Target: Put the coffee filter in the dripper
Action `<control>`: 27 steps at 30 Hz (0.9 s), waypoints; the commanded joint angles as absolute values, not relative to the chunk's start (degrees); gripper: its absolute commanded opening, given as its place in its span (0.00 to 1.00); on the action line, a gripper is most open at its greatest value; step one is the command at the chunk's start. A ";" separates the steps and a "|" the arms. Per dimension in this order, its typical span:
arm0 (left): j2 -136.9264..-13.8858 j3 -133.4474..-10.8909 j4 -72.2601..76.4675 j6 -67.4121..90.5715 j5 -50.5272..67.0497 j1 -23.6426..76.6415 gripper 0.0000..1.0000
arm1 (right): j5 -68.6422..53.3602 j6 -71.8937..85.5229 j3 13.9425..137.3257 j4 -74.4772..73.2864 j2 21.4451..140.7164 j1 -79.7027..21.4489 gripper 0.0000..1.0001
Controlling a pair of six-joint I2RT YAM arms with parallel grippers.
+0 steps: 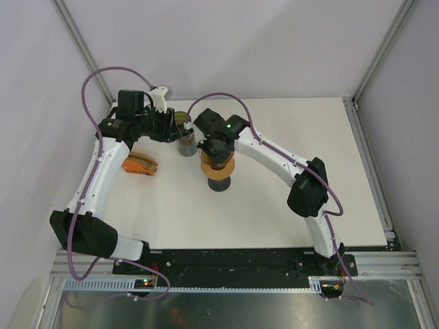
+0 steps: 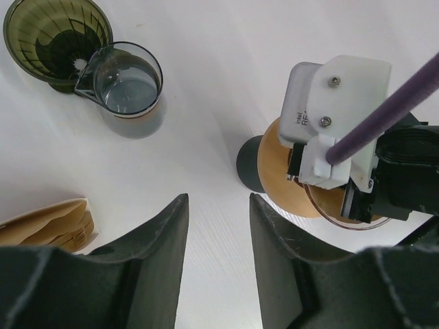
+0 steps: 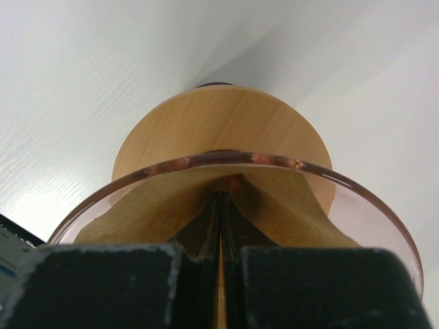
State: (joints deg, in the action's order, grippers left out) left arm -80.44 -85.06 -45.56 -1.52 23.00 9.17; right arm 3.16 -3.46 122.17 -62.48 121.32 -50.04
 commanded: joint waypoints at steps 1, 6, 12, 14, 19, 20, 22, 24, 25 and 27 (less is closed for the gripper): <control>-79.64 -84.55 -44.69 -1.90 24.87 8.83 0.46 | 0.78 -4.20 124.45 -62.14 120.55 -49.80 0.00; -79.67 -84.53 -44.70 -1.87 25.30 8.79 0.46 | -0.93 -4.36 124.82 -60.39 117.81 -49.83 0.00; -79.67 -84.72 -44.67 -1.85 25.45 8.79 0.46 | -1.18 -4.83 125.14 -59.60 116.11 -49.87 0.00; -79.64 -84.72 -44.70 -1.85 25.41 8.79 0.46 | -0.76 -4.90 125.48 -59.75 115.88 -49.84 0.00; -79.63 -84.81 -44.76 -1.85 25.62 8.79 0.47 | -0.03 -5.21 126.59 -60.66 115.84 -49.67 0.06; -79.63 -84.81 -44.75 -1.85 25.73 8.83 0.47 | -0.01 -5.24 126.97 -60.79 115.84 -49.66 0.07; -79.74 -84.77 -44.78 -1.80 25.92 8.80 0.47 | 0.00 -5.42 127.61 -60.94 115.84 -49.66 0.10; -79.79 -84.74 -44.81 -1.72 26.06 8.79 0.47 | 0.00 -5.55 127.97 -61.03 115.88 -49.66 0.13; -79.84 -84.73 -44.82 -1.70 26.12 8.79 0.47 | 0.00 -5.59 128.10 -61.10 115.91 -49.61 0.15; -79.77 -84.73 -44.78 -1.63 26.31 8.83 0.47 | 1.21 -5.62 128.48 -61.37 115.97 -49.54 0.17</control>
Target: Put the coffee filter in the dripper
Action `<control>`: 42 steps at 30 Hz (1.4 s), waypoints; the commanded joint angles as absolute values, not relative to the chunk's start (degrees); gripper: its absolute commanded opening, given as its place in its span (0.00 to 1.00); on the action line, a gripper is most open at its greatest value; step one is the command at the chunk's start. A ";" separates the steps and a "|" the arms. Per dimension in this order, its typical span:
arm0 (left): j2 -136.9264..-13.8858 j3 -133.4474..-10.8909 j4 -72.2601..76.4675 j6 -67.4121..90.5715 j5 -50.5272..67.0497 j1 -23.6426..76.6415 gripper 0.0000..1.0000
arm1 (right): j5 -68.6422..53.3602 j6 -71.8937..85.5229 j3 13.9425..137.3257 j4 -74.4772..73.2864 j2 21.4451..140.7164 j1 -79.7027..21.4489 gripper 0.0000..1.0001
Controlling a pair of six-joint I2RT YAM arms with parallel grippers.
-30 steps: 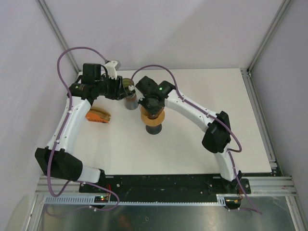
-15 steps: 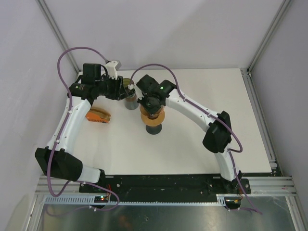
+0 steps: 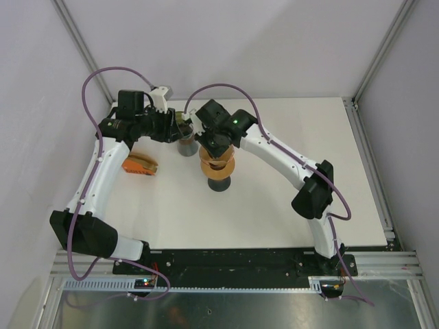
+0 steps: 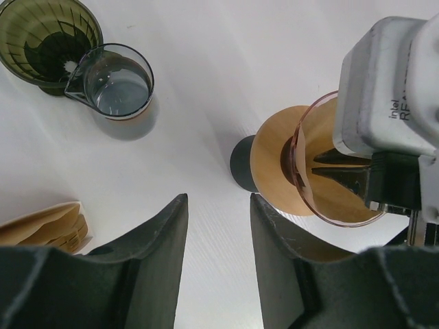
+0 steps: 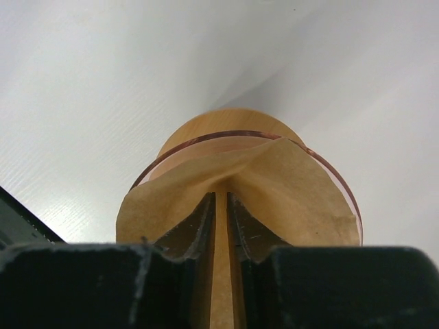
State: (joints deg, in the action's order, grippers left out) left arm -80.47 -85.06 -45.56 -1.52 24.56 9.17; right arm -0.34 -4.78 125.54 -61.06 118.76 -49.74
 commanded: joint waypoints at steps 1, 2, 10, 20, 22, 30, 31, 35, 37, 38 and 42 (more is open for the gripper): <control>-79.74 -84.73 -44.76 -1.61 26.38 8.81 0.47 | 1.48 -5.62 128.71 -61.54 115.90 -49.55 0.18; -79.69 -84.73 -44.79 -1.55 26.42 8.84 0.47 | 1.62 -5.58 129.13 -61.66 115.83 -49.56 0.19; -78.13 -83.21 -44.77 -0.68 28.24 12.38 0.49 | 2.13 -4.38 129.89 -60.05 111.60 -49.40 0.34; -78.51 -83.50 -44.71 -0.44 27.18 17.57 0.59 | 6.11 -0.91 120.80 -55.01 104.65 -46.13 0.54; -79.42 -83.74 -44.71 -0.44 26.94 18.21 0.60 | 5.26 -0.36 117.45 -53.17 103.13 -44.62 0.57; -82.92 -84.38 -44.71 -0.44 26.17 20.12 0.58 | -3.83 2.09 108.47 -47.34 101.33 -40.27 0.58; -83.30 -84.42 -44.72 -0.44 26.05 20.17 0.58 | -4.20 2.19 107.76 -46.74 101.38 -40.04 0.58; -84.54 -84.04 -44.54 -0.44 25.84 20.55 0.57 | -4.80 2.34 106.14 -45.83 101.98 -39.47 0.56; -84.94 -83.74 -44.49 -0.44 25.75 20.63 0.57 | -4.89 2.37 105.46 -45.69 102.20 -39.33 0.56; -85.06 -83.53 -44.44 -0.44 25.66 20.73 0.57 | -4.91 2.37 105.16 -45.61 102.25 -39.27 0.55; -85.51 -81.92 -44.36 -0.44 25.18 20.74 0.56 | -4.95 2.46 103.53 -45.03 102.08 -39.21 0.55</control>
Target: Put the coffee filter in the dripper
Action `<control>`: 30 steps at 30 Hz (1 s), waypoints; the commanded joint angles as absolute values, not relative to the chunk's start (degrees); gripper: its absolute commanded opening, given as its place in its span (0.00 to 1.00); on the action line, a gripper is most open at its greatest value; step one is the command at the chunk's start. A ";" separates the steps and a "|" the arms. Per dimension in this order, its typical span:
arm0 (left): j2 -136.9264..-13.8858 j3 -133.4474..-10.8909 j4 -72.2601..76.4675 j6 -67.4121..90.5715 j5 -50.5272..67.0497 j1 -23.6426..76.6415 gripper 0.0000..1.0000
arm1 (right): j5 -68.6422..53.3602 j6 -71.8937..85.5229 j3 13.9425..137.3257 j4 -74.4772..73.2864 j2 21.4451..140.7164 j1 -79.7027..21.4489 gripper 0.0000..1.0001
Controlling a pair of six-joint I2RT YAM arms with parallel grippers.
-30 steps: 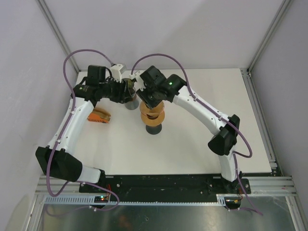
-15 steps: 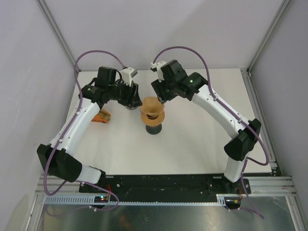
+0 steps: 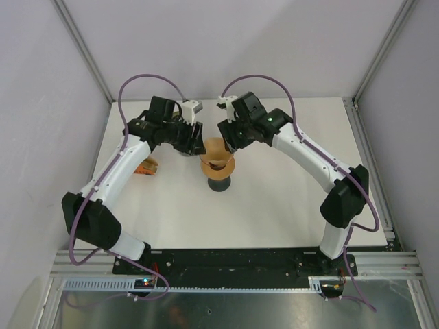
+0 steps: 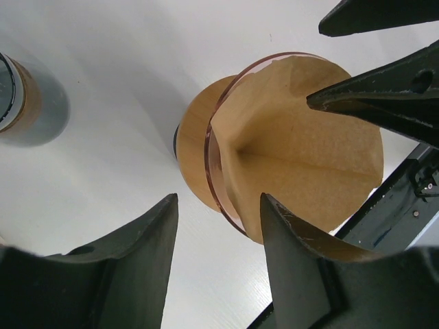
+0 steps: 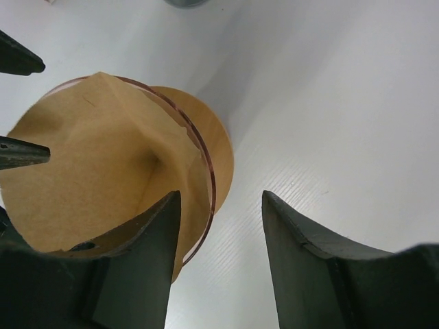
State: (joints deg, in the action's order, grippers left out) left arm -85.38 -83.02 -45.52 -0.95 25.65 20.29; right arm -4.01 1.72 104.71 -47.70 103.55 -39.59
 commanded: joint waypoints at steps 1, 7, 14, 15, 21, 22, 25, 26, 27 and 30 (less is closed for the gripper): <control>-85.56 -81.43 -44.28 -0.44 25.11 20.74 0.56 | -4.85 2.46 103.18 -44.84 102.02 -39.25 0.55; -85.45 -79.68 -43.95 -0.81 24.39 20.74 0.56 | -4.03 2.41 101.36 -44.27 102.09 -39.27 0.55; -86.12 -78.98 -43.76 -1.09 23.67 20.79 0.55 | -4.18 2.38 100.39 -43.45 102.53 -39.46 0.55; -86.21 -78.91 -43.77 -1.16 23.48 20.72 0.55 | -4.20 2.29 100.20 -43.35 102.59 -39.46 0.55; -87.00 -78.51 -43.64 -1.42 22.82 20.87 0.55 | -4.32 2.27 100.03 -43.15 103.09 -39.46 0.55; -87.14 -78.45 -43.62 -1.46 22.75 20.85 0.55 | -4.31 2.28 100.02 -43.15 103.14 -39.42 0.55; -87.25 -78.28 -43.66 -1.60 22.49 20.82 0.55 | -4.19 2.22 100.14 -43.15 103.11 -39.46 0.55; -87.17 -78.30 -43.67 -1.63 22.41 20.83 0.55 | -4.16 2.21 100.17 -43.15 103.06 -39.46 0.55; -87.14 -78.35 -43.68 -1.65 22.28 20.83 0.55 | -4.10 2.16 100.18 -43.20 103.12 -39.46 0.55; -87.08 -78.47 -43.68 -1.60 22.15 20.85 0.55 | -3.87 2.09 100.38 -43.50 103.33 -39.53 0.55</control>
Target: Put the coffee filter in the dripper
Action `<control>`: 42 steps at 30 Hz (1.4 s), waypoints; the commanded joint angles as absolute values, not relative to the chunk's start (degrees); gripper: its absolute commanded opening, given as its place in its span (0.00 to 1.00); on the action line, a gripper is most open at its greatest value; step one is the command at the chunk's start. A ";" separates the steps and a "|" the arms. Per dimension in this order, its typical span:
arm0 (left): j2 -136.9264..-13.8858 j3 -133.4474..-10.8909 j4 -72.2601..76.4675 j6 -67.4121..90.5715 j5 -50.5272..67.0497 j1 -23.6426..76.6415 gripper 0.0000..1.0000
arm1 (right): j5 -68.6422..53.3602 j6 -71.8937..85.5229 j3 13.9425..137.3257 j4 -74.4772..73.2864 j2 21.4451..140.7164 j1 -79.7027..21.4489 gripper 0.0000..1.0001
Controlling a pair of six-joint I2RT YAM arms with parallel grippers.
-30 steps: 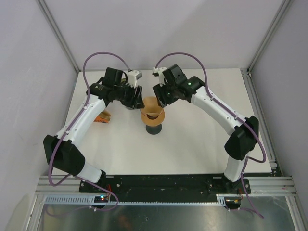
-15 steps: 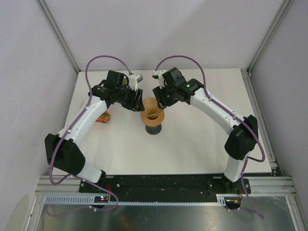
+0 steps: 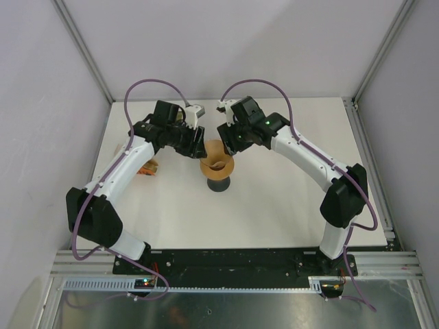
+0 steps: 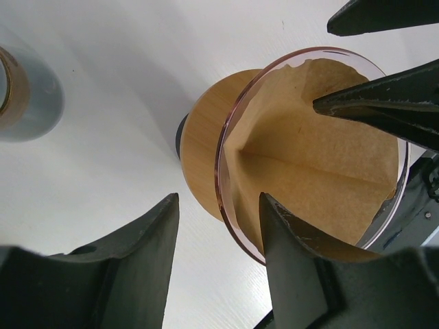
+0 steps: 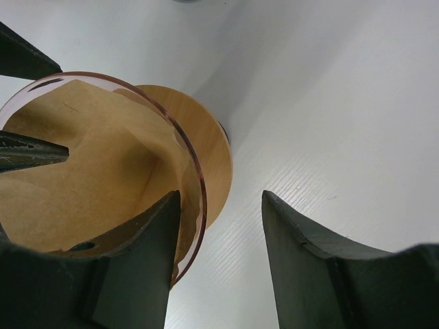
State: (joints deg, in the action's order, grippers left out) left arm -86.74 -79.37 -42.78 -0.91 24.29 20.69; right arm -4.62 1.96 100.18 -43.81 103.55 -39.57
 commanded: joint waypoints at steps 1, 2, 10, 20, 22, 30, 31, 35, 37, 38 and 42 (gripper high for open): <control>-87.00 -78.57 -43.68 -1.59 22.15 20.84 0.55 | -3.78 2.06 100.51 -43.68 103.39 -39.58 0.55; -86.83 -78.88 -43.64 -1.59 22.19 20.79 0.55 | -3.74 2.04 100.75 -43.81 103.33 -39.57 0.55; -85.43 -82.17 -43.70 -1.79 22.75 20.83 0.57 | -6.90 1.63 104.31 -44.53 102.30 -39.54 0.57; -84.03 -84.51 -43.77 -2.00 22.44 20.85 0.60 | -6.95 0.95 108.02 -46.57 102.19 -39.46 0.58; -83.87 -84.74 -43.79 -2.02 22.29 20.84 0.60 | -7.01 0.90 108.50 -46.87 102.15 -39.46 0.58; -82.85 -86.21 -43.83 -2.26 21.19 20.74 0.64 | -6.28 0.36 109.79 -46.84 99.17 -39.45 0.59; -82.60 -86.61 -43.84 -2.32 20.96 20.74 0.64 | -5.91 0.31 109.61 -46.45 98.14 -39.50 0.59; -81.24 -88.46 -43.82 -2.85 19.29 20.56 0.72 | -4.58 -1.65 106.67 -42.90 92.89 -39.68 0.59; -80.16 -89.35 -43.81 -3.22 18.03 20.19 0.77 | -3.98 -2.74 103.53 -39.53 88.83 -40.00 0.58; -79.54 -89.68 -43.74 -3.41 17.32 19.94 0.80 | -3.75 -3.48 101.25 -37.12 86.38 -40.39 0.58; -77.57 -90.10 -43.70 -3.49 15.63 17.43 0.91 | -3.60 -8.64 91.68 -28.01 78.39 -43.54 0.44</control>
